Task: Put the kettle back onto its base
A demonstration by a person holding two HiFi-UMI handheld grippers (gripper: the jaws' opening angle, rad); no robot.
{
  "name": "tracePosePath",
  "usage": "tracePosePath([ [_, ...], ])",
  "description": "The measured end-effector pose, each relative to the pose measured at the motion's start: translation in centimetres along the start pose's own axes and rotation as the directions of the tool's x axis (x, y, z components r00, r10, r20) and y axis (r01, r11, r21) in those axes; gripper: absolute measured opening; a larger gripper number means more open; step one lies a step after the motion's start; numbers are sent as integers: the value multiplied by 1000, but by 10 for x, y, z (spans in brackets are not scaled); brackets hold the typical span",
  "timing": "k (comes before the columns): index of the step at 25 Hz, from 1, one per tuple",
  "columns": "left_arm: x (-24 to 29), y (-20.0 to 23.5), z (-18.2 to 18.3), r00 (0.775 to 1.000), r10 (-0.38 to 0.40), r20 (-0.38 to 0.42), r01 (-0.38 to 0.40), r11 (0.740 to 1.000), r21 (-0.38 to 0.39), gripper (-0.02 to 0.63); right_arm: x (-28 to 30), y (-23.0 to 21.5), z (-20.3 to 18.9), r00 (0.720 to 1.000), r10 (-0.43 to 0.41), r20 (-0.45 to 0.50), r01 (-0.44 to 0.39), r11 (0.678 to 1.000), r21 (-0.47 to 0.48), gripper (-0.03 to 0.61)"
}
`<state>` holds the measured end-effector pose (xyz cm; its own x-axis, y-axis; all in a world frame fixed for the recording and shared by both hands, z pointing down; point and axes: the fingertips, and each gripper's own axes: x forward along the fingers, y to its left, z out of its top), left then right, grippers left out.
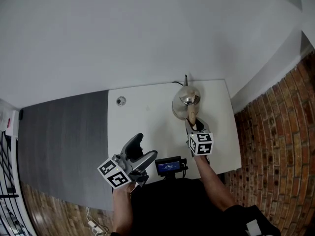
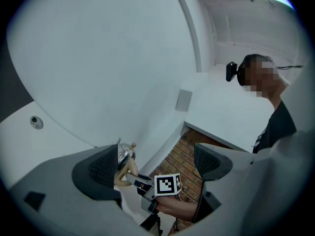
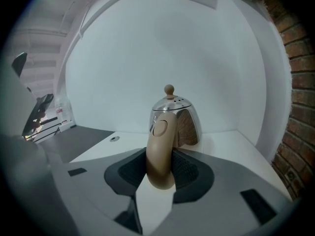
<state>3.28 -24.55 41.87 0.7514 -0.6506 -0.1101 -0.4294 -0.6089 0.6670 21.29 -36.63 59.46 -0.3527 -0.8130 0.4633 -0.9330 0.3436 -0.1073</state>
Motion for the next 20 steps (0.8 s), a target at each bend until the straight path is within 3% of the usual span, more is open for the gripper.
tracePosePath([
  [20, 2, -10, -7, 999, 28, -28, -28, 999, 19, 488, 0, 3, 1, 999, 27, 23, -27, 1000, 6, 143],
])
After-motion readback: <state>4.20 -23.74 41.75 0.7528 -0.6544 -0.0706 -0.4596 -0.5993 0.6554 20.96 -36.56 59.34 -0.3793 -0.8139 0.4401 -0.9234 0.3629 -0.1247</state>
